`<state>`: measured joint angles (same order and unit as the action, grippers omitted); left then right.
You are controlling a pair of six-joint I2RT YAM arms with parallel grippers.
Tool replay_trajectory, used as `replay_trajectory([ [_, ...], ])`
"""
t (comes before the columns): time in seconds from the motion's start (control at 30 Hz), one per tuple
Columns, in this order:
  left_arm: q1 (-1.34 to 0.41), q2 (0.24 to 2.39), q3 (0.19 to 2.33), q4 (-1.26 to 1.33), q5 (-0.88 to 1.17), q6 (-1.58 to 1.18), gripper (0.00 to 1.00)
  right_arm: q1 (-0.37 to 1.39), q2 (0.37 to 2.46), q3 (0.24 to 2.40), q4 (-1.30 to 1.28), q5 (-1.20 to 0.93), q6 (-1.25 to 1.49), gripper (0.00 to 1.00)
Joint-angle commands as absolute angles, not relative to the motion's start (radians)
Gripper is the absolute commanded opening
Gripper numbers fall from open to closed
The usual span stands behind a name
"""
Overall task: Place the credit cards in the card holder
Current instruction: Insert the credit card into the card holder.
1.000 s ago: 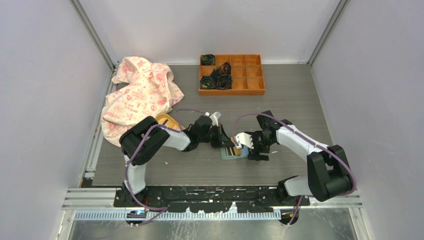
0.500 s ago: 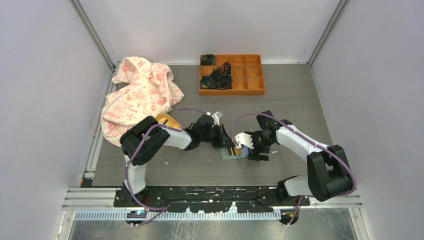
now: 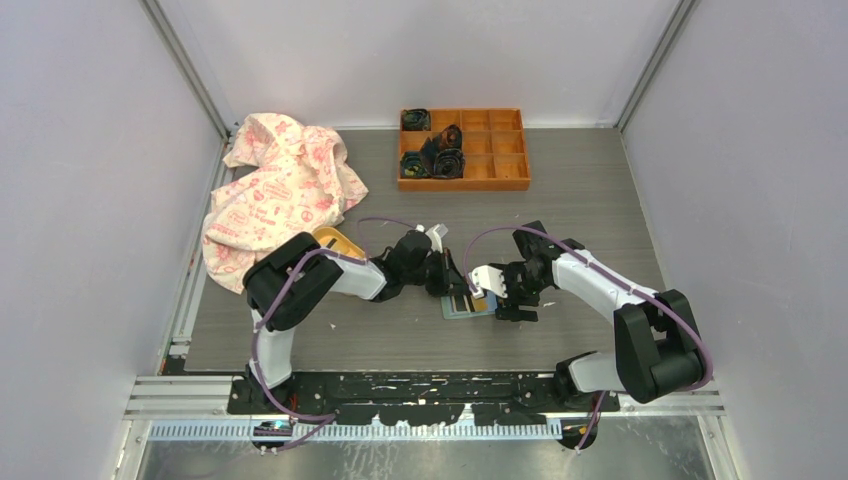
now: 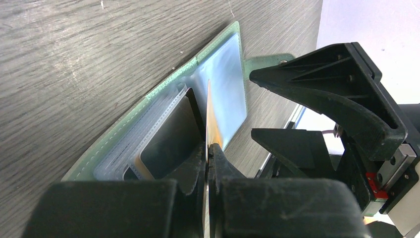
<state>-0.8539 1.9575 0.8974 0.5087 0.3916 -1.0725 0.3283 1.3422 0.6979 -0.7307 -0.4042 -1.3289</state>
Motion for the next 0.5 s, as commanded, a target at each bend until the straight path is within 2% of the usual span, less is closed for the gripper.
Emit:
replay_trajectory([
  [0.0,-0.861,1.979,0.907,0.521,0.361,-1.064,0.00,0.335,1.331,0.738,-0.732,-0.415,-1.322,0.80],
  [0.47,-0.861,2.023,0.924,0.475,0.406,-1.130,0.00,0.335,1.322,0.739,-0.734,-0.427,-1.321,0.80],
])
